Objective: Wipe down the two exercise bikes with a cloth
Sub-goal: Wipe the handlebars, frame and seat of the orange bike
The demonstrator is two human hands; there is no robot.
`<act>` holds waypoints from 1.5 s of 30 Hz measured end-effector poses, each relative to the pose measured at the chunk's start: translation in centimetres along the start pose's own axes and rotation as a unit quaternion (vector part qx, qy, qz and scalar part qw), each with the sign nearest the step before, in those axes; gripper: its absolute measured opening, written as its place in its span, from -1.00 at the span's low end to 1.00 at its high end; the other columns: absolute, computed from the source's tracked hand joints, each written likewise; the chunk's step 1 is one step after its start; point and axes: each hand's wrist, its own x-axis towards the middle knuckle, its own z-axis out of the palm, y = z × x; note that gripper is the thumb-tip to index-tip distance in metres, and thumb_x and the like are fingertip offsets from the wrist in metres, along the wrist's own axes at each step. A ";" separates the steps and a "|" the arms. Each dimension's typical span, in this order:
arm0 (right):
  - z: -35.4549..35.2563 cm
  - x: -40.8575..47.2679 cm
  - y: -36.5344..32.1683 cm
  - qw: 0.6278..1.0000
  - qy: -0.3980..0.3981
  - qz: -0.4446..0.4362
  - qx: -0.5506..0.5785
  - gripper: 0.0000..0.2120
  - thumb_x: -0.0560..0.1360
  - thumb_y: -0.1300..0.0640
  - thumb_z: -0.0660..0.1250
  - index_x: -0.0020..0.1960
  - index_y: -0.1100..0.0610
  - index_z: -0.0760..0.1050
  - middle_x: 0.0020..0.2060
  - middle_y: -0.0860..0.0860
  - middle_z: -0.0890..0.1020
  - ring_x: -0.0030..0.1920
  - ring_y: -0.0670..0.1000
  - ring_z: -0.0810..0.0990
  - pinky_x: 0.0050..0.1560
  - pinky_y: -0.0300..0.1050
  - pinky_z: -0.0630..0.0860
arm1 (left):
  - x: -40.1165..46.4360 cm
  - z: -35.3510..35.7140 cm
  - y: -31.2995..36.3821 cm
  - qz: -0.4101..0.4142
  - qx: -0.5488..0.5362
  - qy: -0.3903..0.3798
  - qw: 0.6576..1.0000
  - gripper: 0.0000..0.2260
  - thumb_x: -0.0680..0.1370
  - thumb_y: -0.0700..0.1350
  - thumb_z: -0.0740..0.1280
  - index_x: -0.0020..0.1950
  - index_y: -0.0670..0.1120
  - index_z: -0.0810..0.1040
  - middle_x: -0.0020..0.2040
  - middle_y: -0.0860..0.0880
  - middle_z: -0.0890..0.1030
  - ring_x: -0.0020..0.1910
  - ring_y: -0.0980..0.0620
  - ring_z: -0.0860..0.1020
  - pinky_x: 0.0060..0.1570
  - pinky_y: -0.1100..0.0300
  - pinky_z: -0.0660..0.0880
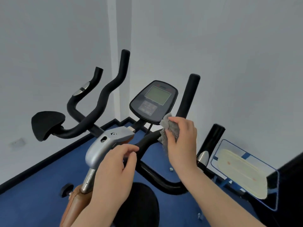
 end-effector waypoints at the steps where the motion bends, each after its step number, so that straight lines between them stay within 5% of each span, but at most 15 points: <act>1: 0.1 -0.1 0.1 0.998 -0.051 -0.017 -0.022 -0.67 0.51 0.28 0.35 0.20 -0.03 0.46 0.06 -0.17 0.35 0.14 -0.12 0.37 0.05 -0.55 0.25 | 0.2 0.2 0.5 0.001 -0.014 0.001 1.000 -0.83 0.55 0.02 0.22 -0.01 0.26 0.56 -0.01 0.40 0.53 0.04 0.37 0.49 -0.13 0.35 0.38; 4: -1.1 1.4 0.5 0.987 -0.147 -0.062 -0.027 -0.69 0.50 0.19 0.38 0.14 -0.12 0.43 0.04 -0.18 0.36 0.07 -0.19 0.40 -0.03 -0.50 0.29 | 1.5 1.2 2.1 0.004 -0.024 -0.006 1.000 -0.83 0.55 0.00 0.23 0.01 0.23 0.57 -0.08 0.36 0.55 -0.07 0.31 0.53 -0.13 0.27 0.44; 8: -2.9 6.0 0.6 1.000 -0.012 -0.002 -0.005 -0.71 0.53 0.29 0.30 0.18 0.04 0.40 0.07 -0.04 0.33 0.12 0.01 0.45 0.02 -0.33 0.41 | 3.8 3.1 4.1 -0.003 0.010 -0.024 1.000 -0.77 0.58 -0.11 0.22 0.08 0.19 0.57 -0.07 0.28 0.58 -0.05 0.31 0.52 -0.01 0.19 0.47; 10: -2.7 5.5 0.8 0.994 -0.067 -0.035 -0.077 -0.71 0.53 0.32 0.26 0.20 0.10 0.37 0.09 -0.01 0.31 0.14 0.06 0.40 0.02 -0.14 0.46 | 4.6 4.0 4.8 0.003 0.024 -0.038 0.999 -0.77 0.58 -0.13 0.21 0.12 0.15 0.56 0.00 0.27 0.56 0.05 0.29 0.49 0.06 0.20 0.45; 13: -3.6 5.8 2.2 0.981 -0.159 -0.086 -0.075 -0.70 0.52 0.26 0.30 0.19 0.00 0.37 0.10 -0.08 0.36 0.12 -0.07 0.38 -0.06 -0.33 0.33 | 5.4 4.9 5.5 0.019 0.039 -0.043 0.998 -0.77 0.59 -0.12 0.21 0.08 0.20 0.53 0.01 0.31 0.54 0.09 0.33 0.47 0.01 0.30 0.40; 17: -5.7 9.5 1.9 0.999 -0.021 -0.043 -0.005 -0.74 0.50 0.22 0.36 0.12 0.03 0.41 0.04 -0.09 0.52 0.03 -0.08 0.50 -0.04 -0.25 0.38 | 6.4 6.6 6.8 0.022 0.041 -0.050 0.998 -0.76 0.61 -0.13 0.19 0.16 0.14 0.54 0.06 0.28 0.55 0.08 0.38 0.46 0.03 0.35 0.39; 20: -6.6 10.4 2.7 0.984 -0.106 -0.094 -0.109 -0.71 0.38 0.29 0.42 -0.03 0.00 0.43 -0.12 -0.14 0.57 -0.07 -0.01 0.55 -0.03 -0.09 0.47 | 6.8 7.6 7.8 0.027 0.051 -0.054 0.997 -0.77 0.62 -0.10 0.19 0.16 0.16 0.54 0.04 0.29 0.55 -0.01 0.32 0.51 -0.04 0.32 0.43; 23: -9.3 13.5 3.9 0.989 -0.124 -0.068 0.036 -0.66 0.31 0.23 0.55 -0.13 -0.07 0.45 -0.18 -0.19 0.60 -0.12 -0.18 0.57 -0.17 -0.34 0.48 | 7.4 8.3 8.1 0.006 0.037 -0.040 0.998 -0.79 0.62 -0.08 0.20 0.10 0.19 0.55 -0.01 0.30 0.56 -0.03 0.37 0.50 -0.10 0.35 0.42; 27: -8.6 16.1 4.8 0.957 -0.046 -0.090 0.271 -0.66 0.37 0.25 0.52 -0.11 -0.06 0.42 -0.13 -0.13 0.59 -0.04 -0.13 0.56 -0.23 -0.32 0.52 | 7.9 9.6 8.9 -0.014 0.001 -0.014 1.000 -0.79 0.61 -0.10 0.22 0.06 0.19 0.56 -0.03 0.27 0.59 -0.03 0.39 0.50 -0.13 0.41 0.38; 32: -6.3 15.2 9.8 0.934 -0.185 -0.072 0.297 -0.74 0.44 0.28 0.46 -0.09 0.03 0.42 -0.17 -0.16 0.59 -0.04 -0.07 0.57 -0.12 -0.06 0.58 | 8.1 10.6 9.6 -0.023 -0.021 0.015 0.999 -0.78 0.61 -0.10 0.22 0.05 0.21 0.57 -0.03 0.31 0.59 -0.06 0.31 0.53 -0.10 0.33 0.40; 37: -5.9 17.1 8.3 0.904 -0.101 -0.118 0.398 -0.73 0.46 0.13 0.42 0.08 -0.16 0.50 0.00 -0.15 0.62 0.09 -0.10 0.59 -0.08 -0.28 0.56 | 7.9 11.7 10.2 -0.028 -0.001 0.035 0.999 -0.78 0.61 -0.12 0.23 0.06 0.21 0.56 -0.02 0.29 0.59 -0.01 0.26 0.56 -0.05 0.31 0.43; 42: -4.4 14.8 10.4 0.903 -0.161 -0.066 0.393 -0.68 0.53 0.29 0.36 0.14 -0.09 0.54 0.02 -0.16 0.65 0.07 -0.15 0.62 -0.04 -0.34 0.52 | 7.5 11.8 10.4 -0.046 0.000 0.050 0.998 -0.78 0.60 -0.10 0.24 0.05 0.23 0.57 -0.01 0.28 0.61 -0.03 0.22 0.59 0.01 0.18 0.52; 45: -5.2 16.9 9.1 0.893 -0.108 -0.099 0.425 -0.67 0.53 0.26 0.36 0.21 -0.07 0.56 0.09 -0.16 0.65 0.13 -0.14 0.61 0.03 -0.36 0.51 | 7.0 12.5 10.2 -0.045 0.021 0.076 0.996 -0.78 0.60 -0.10 0.26 0.04 0.26 0.55 -0.01 0.23 0.61 -0.10 0.15 0.59 -0.08 0.22 0.51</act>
